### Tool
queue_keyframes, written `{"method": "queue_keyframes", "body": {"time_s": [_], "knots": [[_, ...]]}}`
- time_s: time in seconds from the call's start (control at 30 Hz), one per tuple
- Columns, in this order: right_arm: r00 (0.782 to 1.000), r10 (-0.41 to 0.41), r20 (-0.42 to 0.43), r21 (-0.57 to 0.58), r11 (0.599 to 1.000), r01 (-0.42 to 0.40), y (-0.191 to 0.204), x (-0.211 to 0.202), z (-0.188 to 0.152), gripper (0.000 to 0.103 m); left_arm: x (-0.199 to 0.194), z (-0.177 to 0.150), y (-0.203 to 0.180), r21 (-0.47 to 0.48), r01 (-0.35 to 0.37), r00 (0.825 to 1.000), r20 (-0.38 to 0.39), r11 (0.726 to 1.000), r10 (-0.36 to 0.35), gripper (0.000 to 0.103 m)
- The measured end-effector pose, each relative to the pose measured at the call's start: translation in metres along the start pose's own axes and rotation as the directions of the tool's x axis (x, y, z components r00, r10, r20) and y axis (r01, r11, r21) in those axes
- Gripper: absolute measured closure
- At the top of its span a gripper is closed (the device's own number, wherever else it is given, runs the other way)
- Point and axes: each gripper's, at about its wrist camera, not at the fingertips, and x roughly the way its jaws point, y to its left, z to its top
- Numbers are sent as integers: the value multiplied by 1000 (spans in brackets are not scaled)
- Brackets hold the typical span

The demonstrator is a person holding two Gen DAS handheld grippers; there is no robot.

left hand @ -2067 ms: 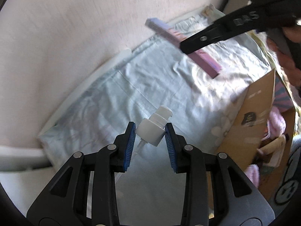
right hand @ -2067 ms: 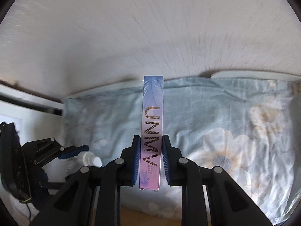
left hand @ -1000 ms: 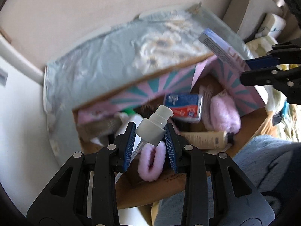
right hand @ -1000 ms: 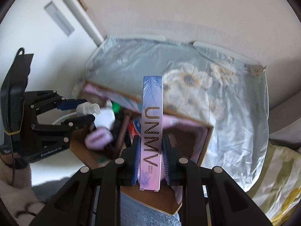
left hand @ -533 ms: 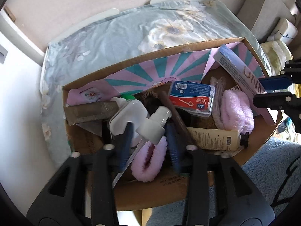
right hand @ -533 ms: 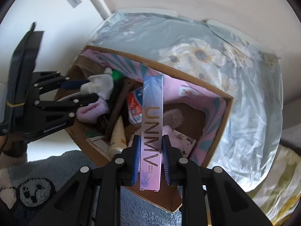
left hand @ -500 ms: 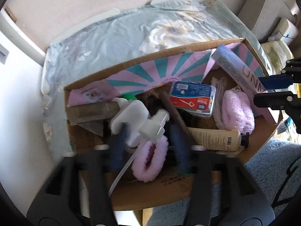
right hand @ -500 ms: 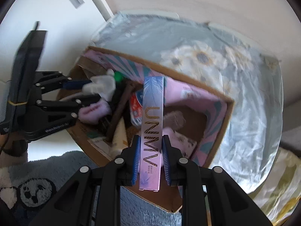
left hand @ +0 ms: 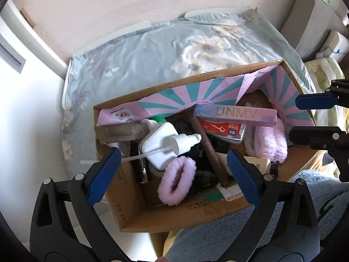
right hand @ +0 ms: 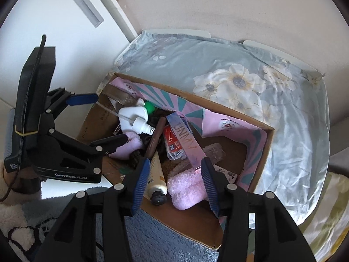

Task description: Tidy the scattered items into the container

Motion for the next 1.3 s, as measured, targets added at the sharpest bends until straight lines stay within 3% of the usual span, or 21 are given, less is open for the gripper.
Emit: {"method": "queue_keyframes", "body": {"time_s": [0.37,0.73,0.93,1.13,1.2,1.23,1.27,1.3], "knots": [[999,-11,37,52,999,9,4,-15,-6,58,-18,0,1,-53,26,999,32,998,-24,5],[991,-134,-19,293,947,134,1,-36,2,56,-43,7,1,-146,95,994,63,985,-86,5],[980,-199,-16,359,914,192,2,-42,0,54,-65,17,-1,-166,81,991,123,983,-61,1],[953,-302,14,404,874,271,4,-54,5,53,-93,34,8,-203,40,978,210,978,4,1],[934,-355,44,399,863,310,9,-62,9,45,-96,36,12,-230,26,973,230,973,28,1],[923,-380,58,395,858,328,12,-65,10,29,-96,35,15,-253,24,973,228,967,35,1],[912,-405,68,391,852,349,14,-67,11,19,-93,34,17,-272,23,975,218,962,38,1],[899,-432,77,389,843,372,17,-68,11,19,-91,33,18,-285,28,977,210,958,34,1]]}}
